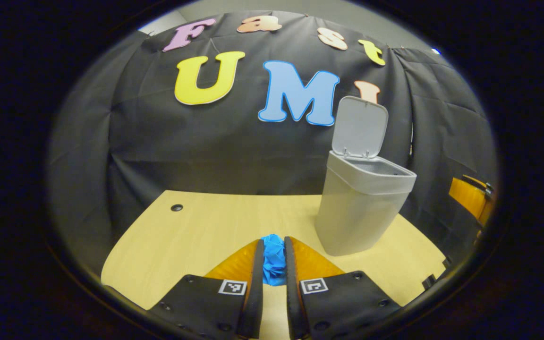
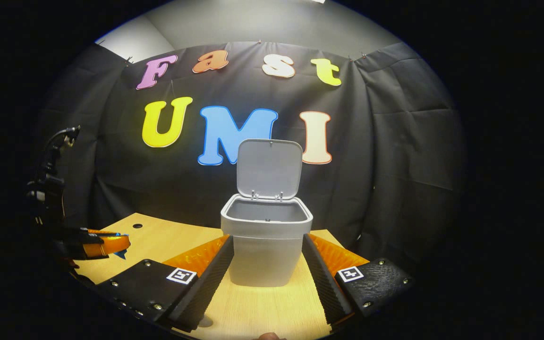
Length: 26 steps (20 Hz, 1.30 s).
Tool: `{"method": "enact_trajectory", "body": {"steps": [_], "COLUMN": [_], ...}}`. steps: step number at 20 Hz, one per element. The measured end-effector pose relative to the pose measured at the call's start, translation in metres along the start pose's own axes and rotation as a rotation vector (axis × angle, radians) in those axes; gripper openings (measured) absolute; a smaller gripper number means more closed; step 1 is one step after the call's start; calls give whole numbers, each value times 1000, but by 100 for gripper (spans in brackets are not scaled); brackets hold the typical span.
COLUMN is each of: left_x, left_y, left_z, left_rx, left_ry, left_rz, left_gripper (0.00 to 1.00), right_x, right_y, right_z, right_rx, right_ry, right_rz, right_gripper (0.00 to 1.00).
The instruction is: Press the lid of the desktop garbage bin to open it, pick up the crumpled paper on the desktop and throw it into the bin, then pick up the pop can on the desktop and drop it into the bin, and finally close the garbage bin lid.
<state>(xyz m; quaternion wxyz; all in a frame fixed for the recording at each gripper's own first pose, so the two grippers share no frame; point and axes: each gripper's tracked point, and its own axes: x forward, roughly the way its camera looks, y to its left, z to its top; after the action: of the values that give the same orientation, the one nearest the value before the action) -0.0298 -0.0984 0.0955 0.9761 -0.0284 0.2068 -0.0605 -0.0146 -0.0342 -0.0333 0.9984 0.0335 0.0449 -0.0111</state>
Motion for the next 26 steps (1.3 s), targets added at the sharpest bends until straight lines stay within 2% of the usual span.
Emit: {"method": "enact_trajectory", "body": {"steps": [2,5,11,14,17,26], "left_x": [6,16,35,44,58,105], "left_y": [-15,-38,-88,-109,-130,-195], "left_z": [24,59,106,117,127,148], "left_rx": [9,13,46,59,62,102], "left_ry": [-39,-98,-180,-205,-237,-349], "left_rz": [-21,-56,-100,-115,-143,-249], "left_gripper": [29,27,29,27,29,29], "right_x": [-1,-2,3,2,3,8], "right_y": [-6,-12,-29,-38,-47,-67], "right_z": [-1,-1,-6,-8,-9,-21], "right_rx": [6,15,41,57,65,79], "right_ry": [1,-1,-5,0,-1,14], "right_rz": [-10,-20,-37,-51,-64,-102], "right_gripper": [93,93,93,93,93,93]}}
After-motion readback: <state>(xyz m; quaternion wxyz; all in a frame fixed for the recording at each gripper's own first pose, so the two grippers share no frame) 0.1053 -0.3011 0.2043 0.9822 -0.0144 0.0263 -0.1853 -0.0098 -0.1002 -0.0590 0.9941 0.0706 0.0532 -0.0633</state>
